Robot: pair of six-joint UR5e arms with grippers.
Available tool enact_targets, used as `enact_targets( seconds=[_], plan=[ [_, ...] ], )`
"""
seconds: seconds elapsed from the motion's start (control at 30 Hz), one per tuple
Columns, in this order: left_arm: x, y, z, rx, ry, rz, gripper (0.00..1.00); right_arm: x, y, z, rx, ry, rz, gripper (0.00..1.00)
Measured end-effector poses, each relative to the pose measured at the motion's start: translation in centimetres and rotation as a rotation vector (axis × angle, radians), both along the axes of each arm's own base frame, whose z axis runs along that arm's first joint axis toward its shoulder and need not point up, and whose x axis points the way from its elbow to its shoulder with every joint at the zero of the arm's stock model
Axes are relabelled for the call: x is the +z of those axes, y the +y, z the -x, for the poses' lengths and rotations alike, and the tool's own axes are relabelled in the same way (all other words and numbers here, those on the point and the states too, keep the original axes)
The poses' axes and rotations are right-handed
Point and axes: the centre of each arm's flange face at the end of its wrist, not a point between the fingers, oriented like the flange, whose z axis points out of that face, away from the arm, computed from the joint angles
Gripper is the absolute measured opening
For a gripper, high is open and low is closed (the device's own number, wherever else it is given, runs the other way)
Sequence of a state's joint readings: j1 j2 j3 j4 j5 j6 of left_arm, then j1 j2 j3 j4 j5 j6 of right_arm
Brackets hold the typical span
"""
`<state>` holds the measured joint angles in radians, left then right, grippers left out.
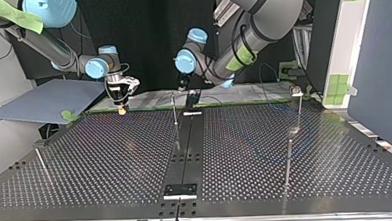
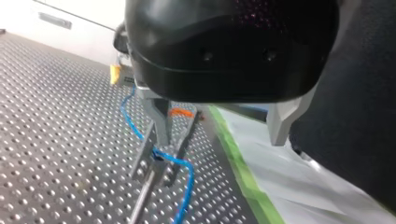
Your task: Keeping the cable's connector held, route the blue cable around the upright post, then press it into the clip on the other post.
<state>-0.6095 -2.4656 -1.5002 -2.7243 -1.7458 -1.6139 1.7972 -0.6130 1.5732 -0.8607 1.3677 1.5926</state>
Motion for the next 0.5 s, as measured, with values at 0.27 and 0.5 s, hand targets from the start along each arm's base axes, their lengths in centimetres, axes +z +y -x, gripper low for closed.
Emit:
enact_targets(
  seconds=[0.27, 0.5],
  plan=[
    [0.35, -0.7, -0.42, 0.016, -0.034, 0.077, 1.0, 0.0, 0.02, -0.04, 0.003, 0.0, 0.0, 0.0],
    [0.51, -0.85, -0.71, 0.023, -0.055, 0.096, 1.0, 0.0, 0.05, -0.09, 0.003, 0.0, 0.0, 0.0]
  ],
)
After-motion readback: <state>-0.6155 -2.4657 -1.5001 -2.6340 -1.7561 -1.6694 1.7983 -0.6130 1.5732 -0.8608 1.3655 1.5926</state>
